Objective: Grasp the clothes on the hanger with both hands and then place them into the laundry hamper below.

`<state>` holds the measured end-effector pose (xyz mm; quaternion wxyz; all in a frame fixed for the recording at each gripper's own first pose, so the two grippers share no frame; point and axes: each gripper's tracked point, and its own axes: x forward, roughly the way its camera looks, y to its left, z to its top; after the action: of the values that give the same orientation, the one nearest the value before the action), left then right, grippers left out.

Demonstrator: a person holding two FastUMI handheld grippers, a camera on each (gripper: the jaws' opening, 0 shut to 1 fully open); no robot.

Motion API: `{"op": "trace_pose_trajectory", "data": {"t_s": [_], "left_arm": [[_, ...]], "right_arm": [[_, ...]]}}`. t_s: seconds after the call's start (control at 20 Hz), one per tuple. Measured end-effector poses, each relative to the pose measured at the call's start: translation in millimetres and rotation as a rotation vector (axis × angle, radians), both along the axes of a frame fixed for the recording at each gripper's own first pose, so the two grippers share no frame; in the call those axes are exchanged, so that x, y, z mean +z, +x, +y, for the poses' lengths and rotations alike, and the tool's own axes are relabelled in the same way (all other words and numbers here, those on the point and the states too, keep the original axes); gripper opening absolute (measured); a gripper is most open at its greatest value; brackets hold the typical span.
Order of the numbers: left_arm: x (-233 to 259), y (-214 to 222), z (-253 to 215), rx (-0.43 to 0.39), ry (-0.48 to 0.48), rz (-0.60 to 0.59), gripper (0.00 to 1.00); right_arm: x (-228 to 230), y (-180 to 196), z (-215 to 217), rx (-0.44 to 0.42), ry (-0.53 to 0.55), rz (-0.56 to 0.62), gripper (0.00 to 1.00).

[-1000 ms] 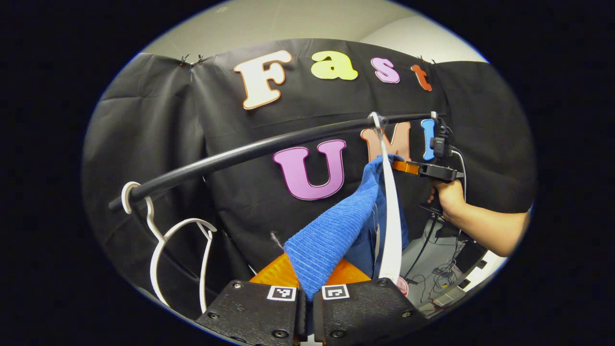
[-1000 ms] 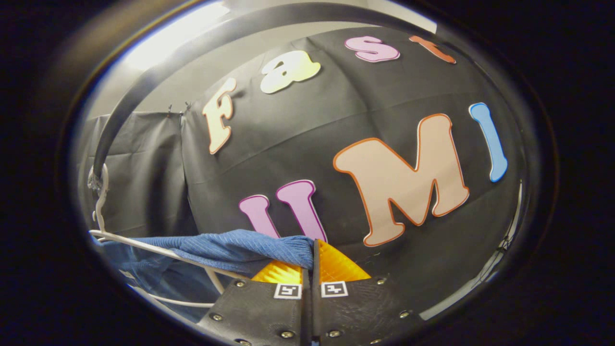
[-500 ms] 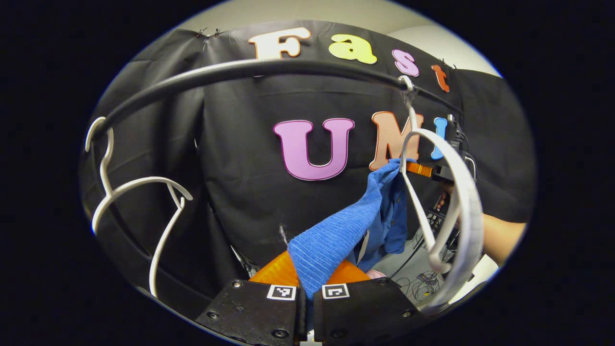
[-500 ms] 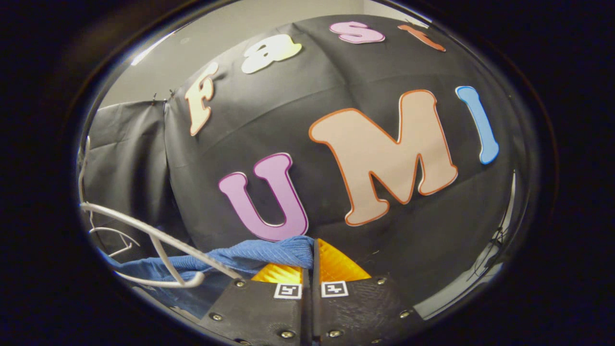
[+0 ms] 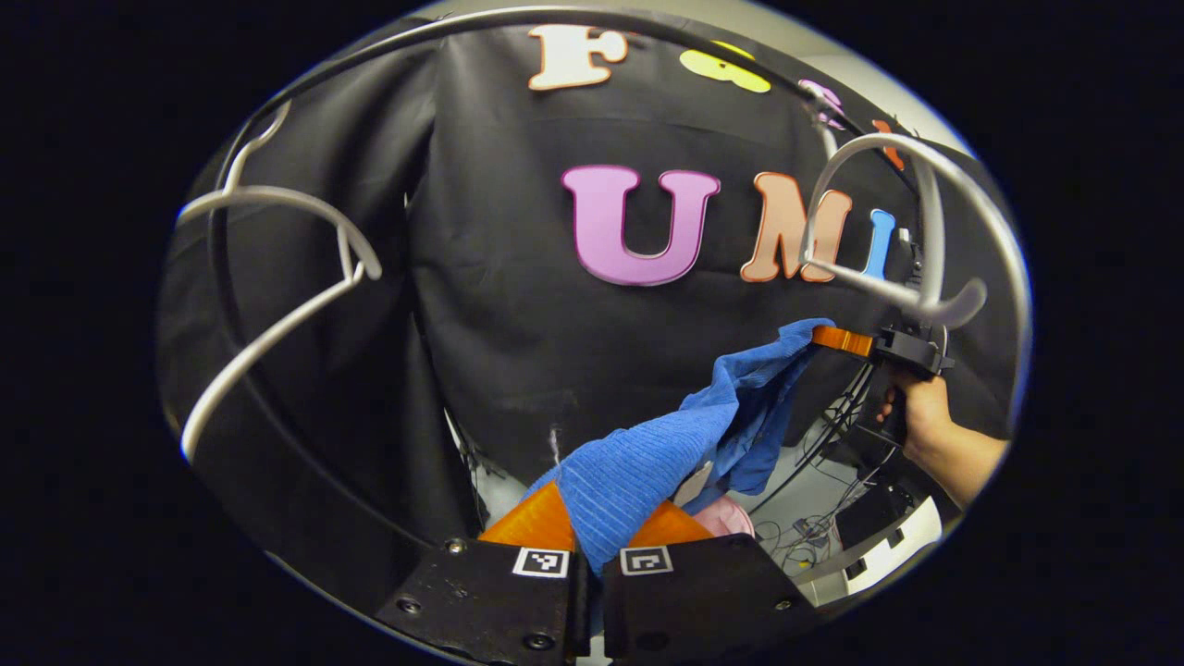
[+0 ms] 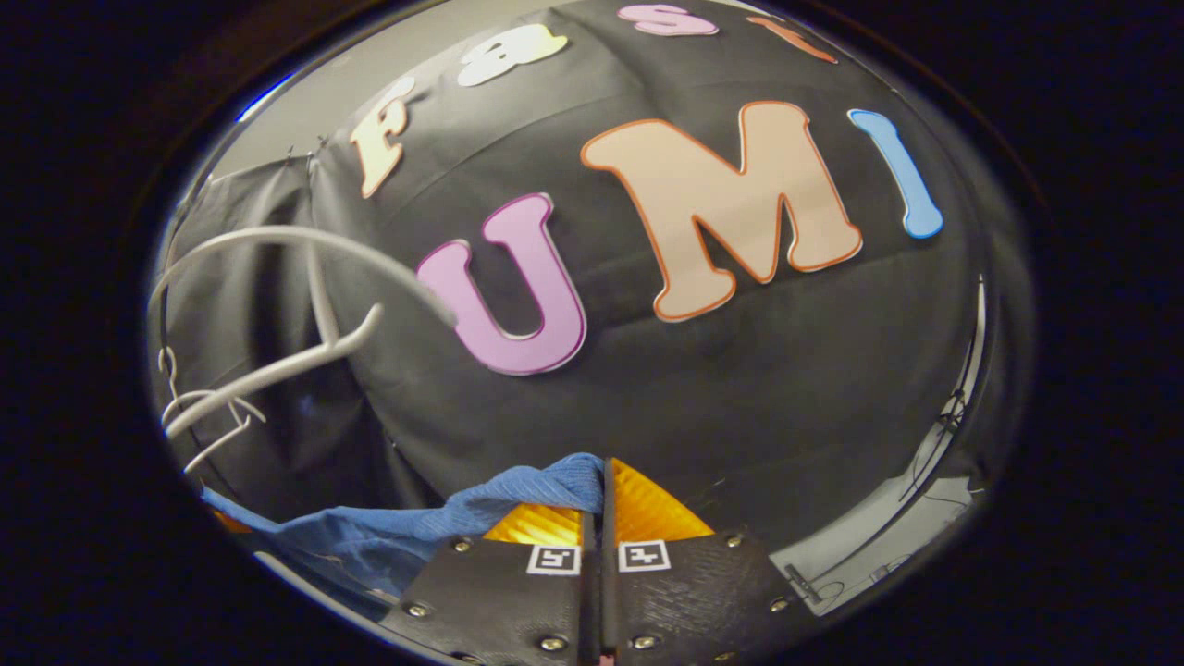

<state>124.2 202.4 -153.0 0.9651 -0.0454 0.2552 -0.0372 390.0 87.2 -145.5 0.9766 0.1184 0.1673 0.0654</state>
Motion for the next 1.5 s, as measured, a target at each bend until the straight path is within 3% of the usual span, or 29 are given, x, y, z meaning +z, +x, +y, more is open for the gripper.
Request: {"op": "trace_pose_trajectory", "data": {"t_s": [0.35, 0.65, 0.85, 1.2, 1.35, 1.5], "left_arm": [[-22, -30, 0, 0.031, 0.007, 0.03, 0.06], [-20, -48, -26, -0.046, 0.054, -0.03, 0.06], [0, -52, -70, -0.129, 0.067, -0.122, 0.06], [38, -18, -152, -0.201, 0.079, -0.278, 0.06], [49, 2, -165, -0.175, 0.036, -0.283, 0.07], [61, 19, -163, -0.11, 0.064, -0.315, 0.07]], "right_arm": [[-15, -58, 30, 0.097, -0.045, 0.037, 0.01], [-12, -98, 41, 0.126, -0.042, 0.024, 0.01], [8, -114, 35, 0.119, -0.041, -0.018, 0.01], [56, -128, 34, 0.11, -0.006, -0.099, 0.01], [74, -130, 31, 0.108, -0.006, -0.119, 0.01], [91, -127, 27, 0.101, 0.016, -0.132, 0.01]]}}
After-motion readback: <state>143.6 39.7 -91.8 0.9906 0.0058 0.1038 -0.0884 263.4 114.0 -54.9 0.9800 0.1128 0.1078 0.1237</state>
